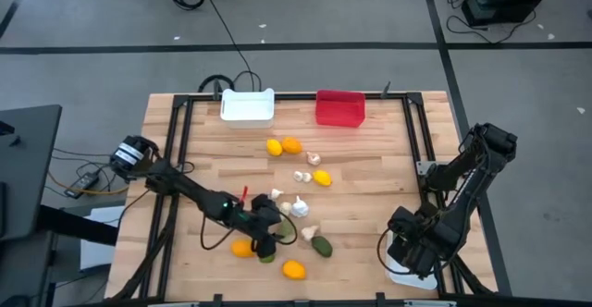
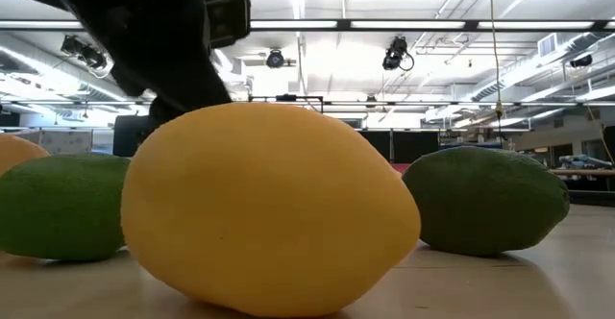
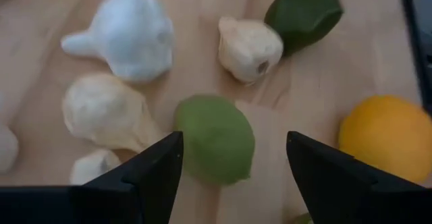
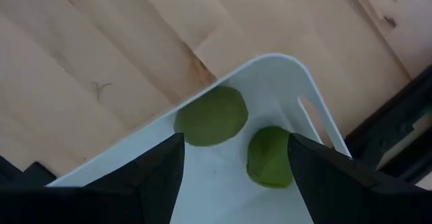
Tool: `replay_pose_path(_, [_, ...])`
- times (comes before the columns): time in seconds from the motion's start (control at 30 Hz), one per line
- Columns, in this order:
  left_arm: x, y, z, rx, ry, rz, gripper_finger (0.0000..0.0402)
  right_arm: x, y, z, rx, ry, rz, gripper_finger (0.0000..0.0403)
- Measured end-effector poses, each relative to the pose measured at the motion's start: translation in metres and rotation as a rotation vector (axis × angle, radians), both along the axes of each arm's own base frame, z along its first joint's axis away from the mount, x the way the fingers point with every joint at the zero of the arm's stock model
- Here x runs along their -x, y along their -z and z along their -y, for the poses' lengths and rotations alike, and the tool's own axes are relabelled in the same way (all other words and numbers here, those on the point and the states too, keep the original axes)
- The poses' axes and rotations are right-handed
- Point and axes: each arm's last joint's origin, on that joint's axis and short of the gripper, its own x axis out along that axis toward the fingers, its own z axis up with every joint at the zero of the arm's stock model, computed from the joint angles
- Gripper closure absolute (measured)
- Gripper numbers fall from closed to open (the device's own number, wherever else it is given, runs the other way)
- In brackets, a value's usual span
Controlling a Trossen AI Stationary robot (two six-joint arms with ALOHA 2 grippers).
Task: Sort produce into baskets
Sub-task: Put the green lime into the bottom white bin
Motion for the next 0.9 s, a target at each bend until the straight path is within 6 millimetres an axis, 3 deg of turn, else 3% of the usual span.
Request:
replay_pose_path(0.37, [-0.008,0.035,0.000,-0.004,-0.088,-0.061,0.0137,0.000,0.000,-0.001,-0.001,-0.007,0.005,0.0131])
replay_pose_path(0.6, [-0.011,0.035,0.000,-0.019,-0.102,-0.024,0.0199,-0.001,0.000,-0.001,0.007,-0.010,0.045,0.0131])
replay_pose_path(0.77, [-0.014,0.032,0.001,-0.028,-0.075,0.020,0.0252,-0.008,-0.001,-0.003,0.055,-0.018,0.205,0.0131])
replay_pose_path(0.9, [-0.021,0.023,0.005,-0.036,-0.028,0.065,0.0259,-0.018,-0.002,-0.005,0.147,-0.066,0.439,0.0131])
